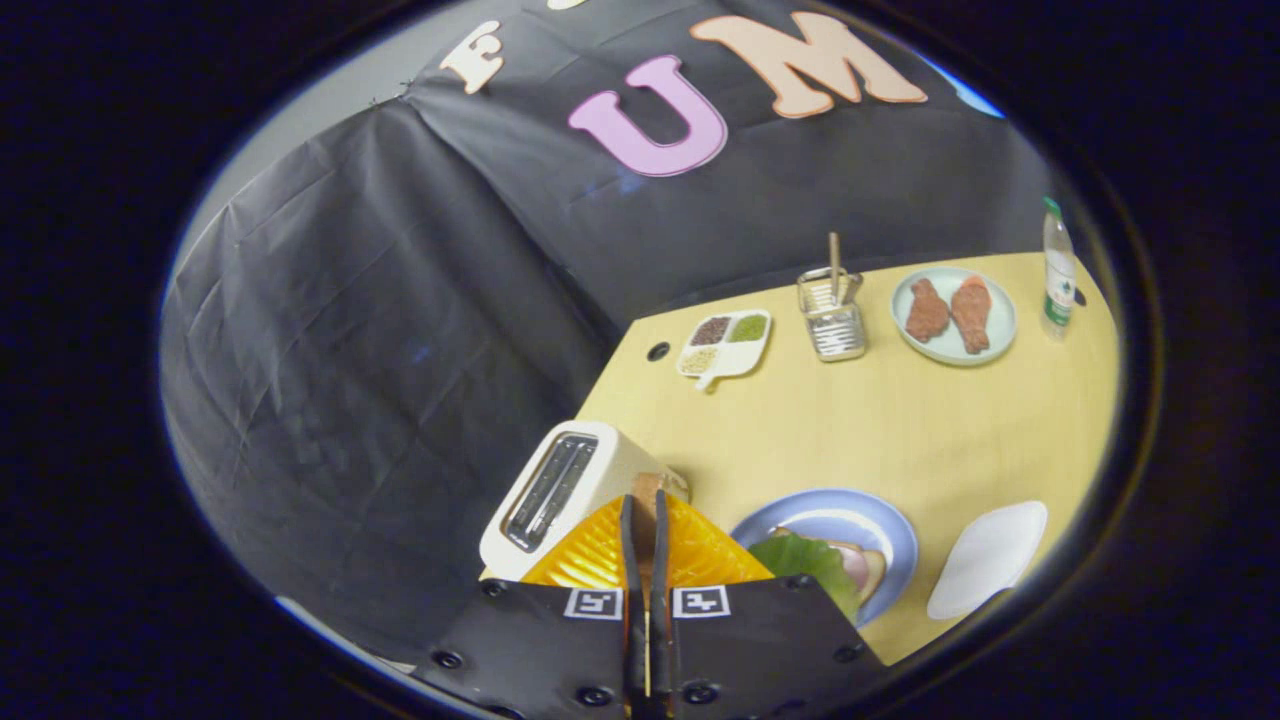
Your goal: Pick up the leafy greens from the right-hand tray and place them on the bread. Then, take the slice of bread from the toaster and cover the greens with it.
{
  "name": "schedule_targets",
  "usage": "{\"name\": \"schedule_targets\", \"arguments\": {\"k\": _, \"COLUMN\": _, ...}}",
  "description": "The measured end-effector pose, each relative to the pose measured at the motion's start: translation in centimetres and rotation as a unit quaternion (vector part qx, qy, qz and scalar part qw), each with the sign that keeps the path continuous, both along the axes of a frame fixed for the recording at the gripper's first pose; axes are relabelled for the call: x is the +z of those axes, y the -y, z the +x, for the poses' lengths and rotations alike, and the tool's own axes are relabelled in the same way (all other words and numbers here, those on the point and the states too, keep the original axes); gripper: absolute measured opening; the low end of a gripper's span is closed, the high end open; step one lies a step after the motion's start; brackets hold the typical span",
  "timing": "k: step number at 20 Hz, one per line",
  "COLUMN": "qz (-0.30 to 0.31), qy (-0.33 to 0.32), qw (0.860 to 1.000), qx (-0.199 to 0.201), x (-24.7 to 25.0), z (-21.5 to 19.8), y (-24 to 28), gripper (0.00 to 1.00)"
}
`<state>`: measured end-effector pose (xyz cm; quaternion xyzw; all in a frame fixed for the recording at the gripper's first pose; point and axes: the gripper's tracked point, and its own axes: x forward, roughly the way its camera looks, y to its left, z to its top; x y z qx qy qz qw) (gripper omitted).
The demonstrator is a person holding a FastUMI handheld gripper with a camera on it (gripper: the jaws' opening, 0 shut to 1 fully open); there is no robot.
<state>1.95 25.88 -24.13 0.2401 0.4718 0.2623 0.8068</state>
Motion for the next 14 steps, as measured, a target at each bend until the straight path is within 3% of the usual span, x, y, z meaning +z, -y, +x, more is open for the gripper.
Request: {"name": "schedule_targets", "arguments": {"k": 14, "qz": 0.040, "qy": -0.055, "qw": 0.996, "qx": -0.054, "x": -6.8, "z": -0.9, "y": 3.8, "gripper": 0.04}}
